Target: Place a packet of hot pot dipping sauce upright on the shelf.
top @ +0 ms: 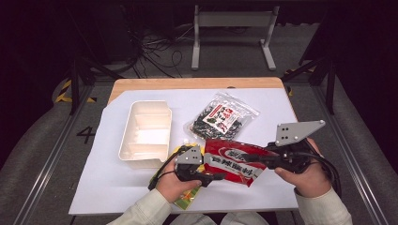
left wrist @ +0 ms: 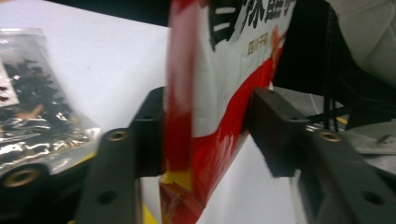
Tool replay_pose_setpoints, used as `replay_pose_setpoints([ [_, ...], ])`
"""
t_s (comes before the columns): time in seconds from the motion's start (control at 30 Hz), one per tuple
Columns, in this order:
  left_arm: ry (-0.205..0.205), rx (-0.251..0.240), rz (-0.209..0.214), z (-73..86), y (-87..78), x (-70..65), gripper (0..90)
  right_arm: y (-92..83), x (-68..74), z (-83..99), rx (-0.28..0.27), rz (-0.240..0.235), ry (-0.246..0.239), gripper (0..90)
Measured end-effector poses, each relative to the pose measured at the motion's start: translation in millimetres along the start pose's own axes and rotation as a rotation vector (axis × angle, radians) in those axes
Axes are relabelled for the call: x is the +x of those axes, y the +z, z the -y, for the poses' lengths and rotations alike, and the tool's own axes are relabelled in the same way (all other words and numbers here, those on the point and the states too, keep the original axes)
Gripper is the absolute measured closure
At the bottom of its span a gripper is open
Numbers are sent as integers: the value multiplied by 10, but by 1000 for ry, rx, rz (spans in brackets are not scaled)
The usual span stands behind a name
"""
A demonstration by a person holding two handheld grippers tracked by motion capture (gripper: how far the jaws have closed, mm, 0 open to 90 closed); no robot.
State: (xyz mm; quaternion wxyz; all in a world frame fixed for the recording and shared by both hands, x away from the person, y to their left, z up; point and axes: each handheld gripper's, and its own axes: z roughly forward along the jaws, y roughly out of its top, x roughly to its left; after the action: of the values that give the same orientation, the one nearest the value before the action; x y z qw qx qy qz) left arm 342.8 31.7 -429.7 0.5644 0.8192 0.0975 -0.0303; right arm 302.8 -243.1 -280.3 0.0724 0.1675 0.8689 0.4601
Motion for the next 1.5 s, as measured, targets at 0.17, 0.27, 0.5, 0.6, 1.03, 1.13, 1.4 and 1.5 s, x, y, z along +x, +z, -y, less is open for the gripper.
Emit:
replay_pose_setpoints([
  [0.17, -18, 20, 33, -19, -35, -28, 738, -19, -15, 12, -6, 8, 4, 885],
  [0.27, -36, 31, 40, -29, -53, -34, 749, -22, -17, 16, -9, 11, 5, 884],
  [0.5, -47, 52, 30, -54, -100, -35, 757, -4, -20, 25, -12, 23, 3, 860],
  [0.6, -48, 70, 26, -70, -129, -47, 759, -1, -25, 30, -7, 36, 2, 804],
  [1.03, 6, 36, -49, -220, -653, 1, 761, -68, -95, 130, 4, 83, 46, 635],
  [1.13, 27, 63, -75, -250, -773, 2, 761, -75, -111, 153, 5, 87, 54, 621],
  [1.4, 32, 72, -125, -307, -1061, 77, 761, -96, -155, 199, 11, 105, 66, 617],
  [1.5, 38, 90, -156, -321, -1147, 110, 761, -90, -176, 218, 20, 111, 72, 621],
])
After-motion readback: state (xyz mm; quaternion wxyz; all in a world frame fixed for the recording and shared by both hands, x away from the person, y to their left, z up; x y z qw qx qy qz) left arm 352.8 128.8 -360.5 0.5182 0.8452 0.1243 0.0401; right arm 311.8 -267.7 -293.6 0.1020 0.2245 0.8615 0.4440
